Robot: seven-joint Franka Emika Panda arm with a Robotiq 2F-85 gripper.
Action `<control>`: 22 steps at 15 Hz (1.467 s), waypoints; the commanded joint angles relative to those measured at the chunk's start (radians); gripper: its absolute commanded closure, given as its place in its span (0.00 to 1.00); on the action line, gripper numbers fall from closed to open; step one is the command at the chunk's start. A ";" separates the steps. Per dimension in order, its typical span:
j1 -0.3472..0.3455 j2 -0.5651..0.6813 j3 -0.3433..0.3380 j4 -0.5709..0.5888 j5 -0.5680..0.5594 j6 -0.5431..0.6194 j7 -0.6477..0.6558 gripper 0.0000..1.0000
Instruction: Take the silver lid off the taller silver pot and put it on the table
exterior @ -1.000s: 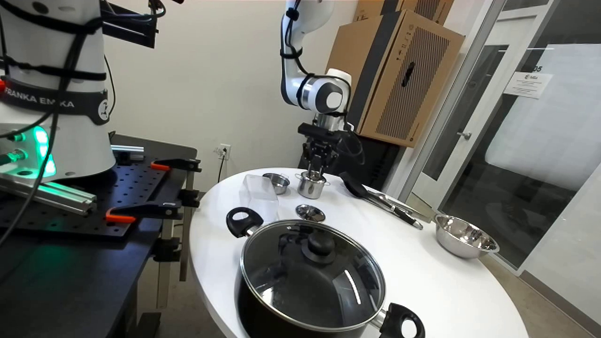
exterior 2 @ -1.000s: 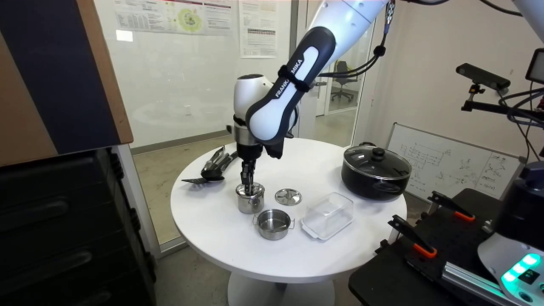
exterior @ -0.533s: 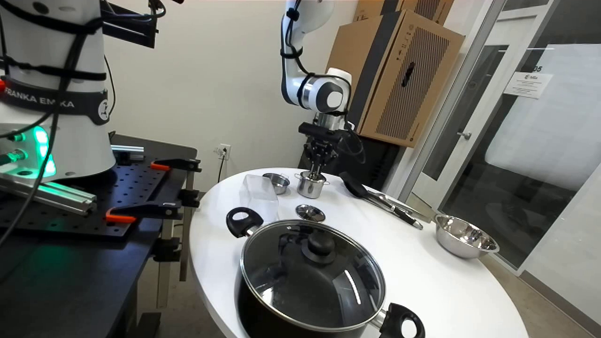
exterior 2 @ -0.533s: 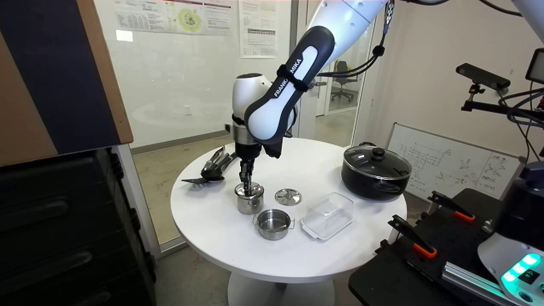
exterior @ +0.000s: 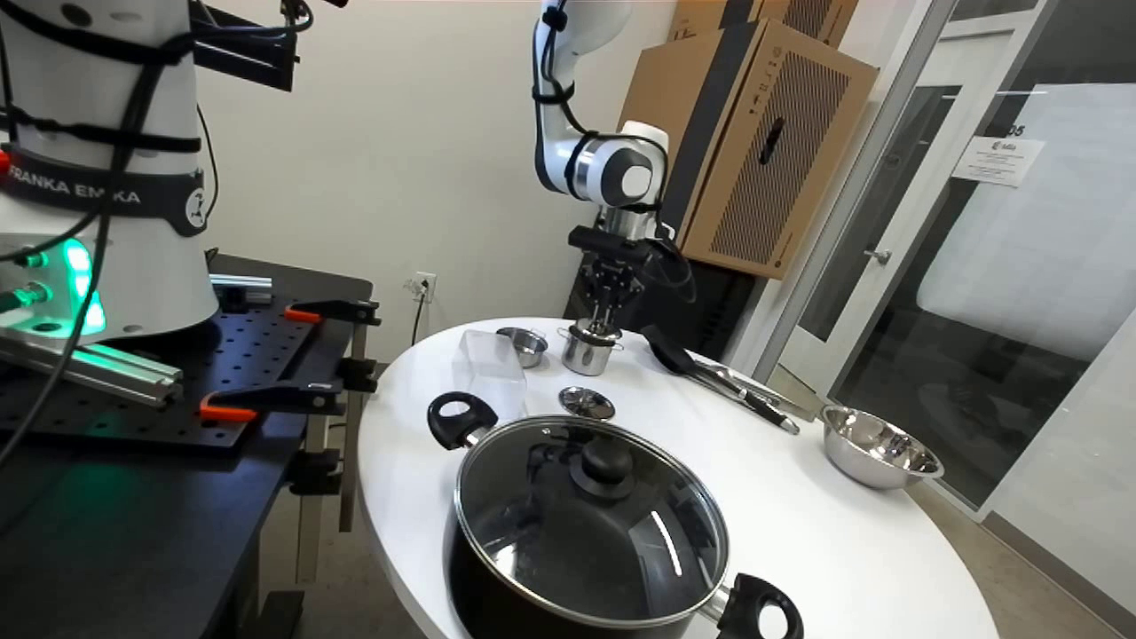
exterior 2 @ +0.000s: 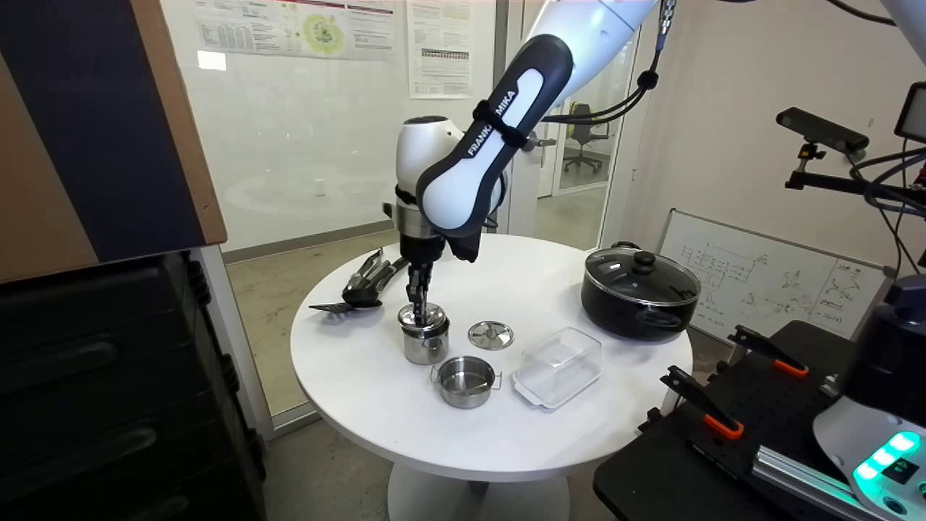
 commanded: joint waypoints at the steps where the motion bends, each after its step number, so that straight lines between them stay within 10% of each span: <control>1: -0.037 -0.110 -0.014 -0.081 0.013 0.024 0.022 0.95; 12: -0.182 -0.011 -0.076 0.019 0.104 -0.057 0.057 0.95; 22: -0.163 0.143 -0.086 0.160 0.157 -0.058 0.122 0.95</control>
